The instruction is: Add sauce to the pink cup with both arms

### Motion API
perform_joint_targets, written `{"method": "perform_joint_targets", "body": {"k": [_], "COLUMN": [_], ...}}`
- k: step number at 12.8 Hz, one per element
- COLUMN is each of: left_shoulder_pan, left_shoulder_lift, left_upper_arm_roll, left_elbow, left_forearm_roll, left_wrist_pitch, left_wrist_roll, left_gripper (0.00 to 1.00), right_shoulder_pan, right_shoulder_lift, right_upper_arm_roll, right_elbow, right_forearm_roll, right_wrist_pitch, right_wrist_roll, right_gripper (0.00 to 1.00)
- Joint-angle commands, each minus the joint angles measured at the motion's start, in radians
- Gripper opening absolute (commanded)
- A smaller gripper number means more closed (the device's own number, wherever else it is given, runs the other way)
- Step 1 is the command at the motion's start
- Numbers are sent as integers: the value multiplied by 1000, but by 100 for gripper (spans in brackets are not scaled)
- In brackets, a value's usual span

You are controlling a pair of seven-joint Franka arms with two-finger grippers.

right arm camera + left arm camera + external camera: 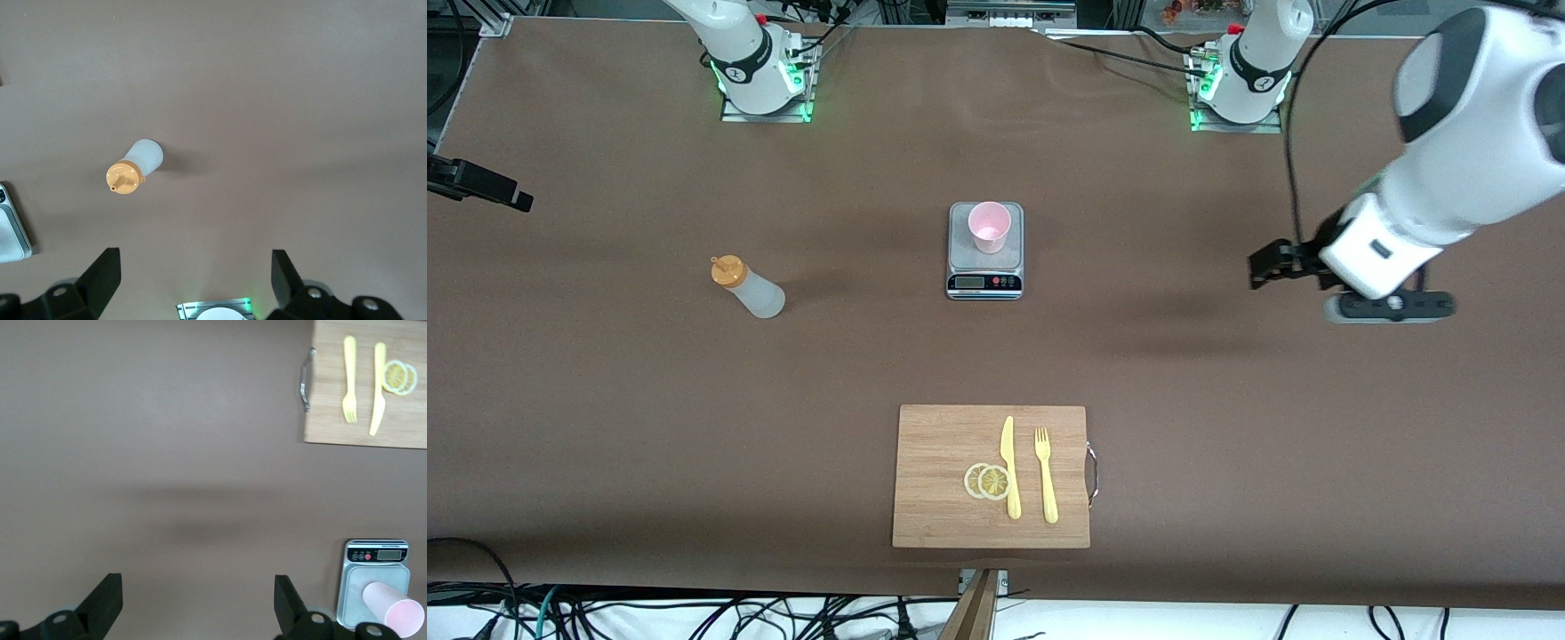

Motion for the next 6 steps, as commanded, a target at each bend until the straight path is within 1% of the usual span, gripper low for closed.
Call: {"method": "perform_joint_targets", "body": {"k": [1,4,6], "left_shoulder_pan": [15,15,14], "left_shoulder_lift": [-36,-35,-32], "left_upper_arm_roll": [48,101,126], "left_elbow": [16,19,18], "left_forearm_roll": [9,0,0], "left_wrist_pitch": [-55,-80,-95], "left_wrist_roll": [27,171,177], "left_gripper": [100,100,100], "right_shoulder_pan": [-5,-7,-7], "right_shoulder_lift": [-1,-1,-1], "right_upper_arm_roll": [-2,-2,-2], "right_elbow": [12,12,12], "right_forearm_roll": [15,15,15], "right_wrist_pitch": [-18,-18,-18], "right_wrist_roll": [-11,-11,-11], "right_gripper": [100,100,100]}}
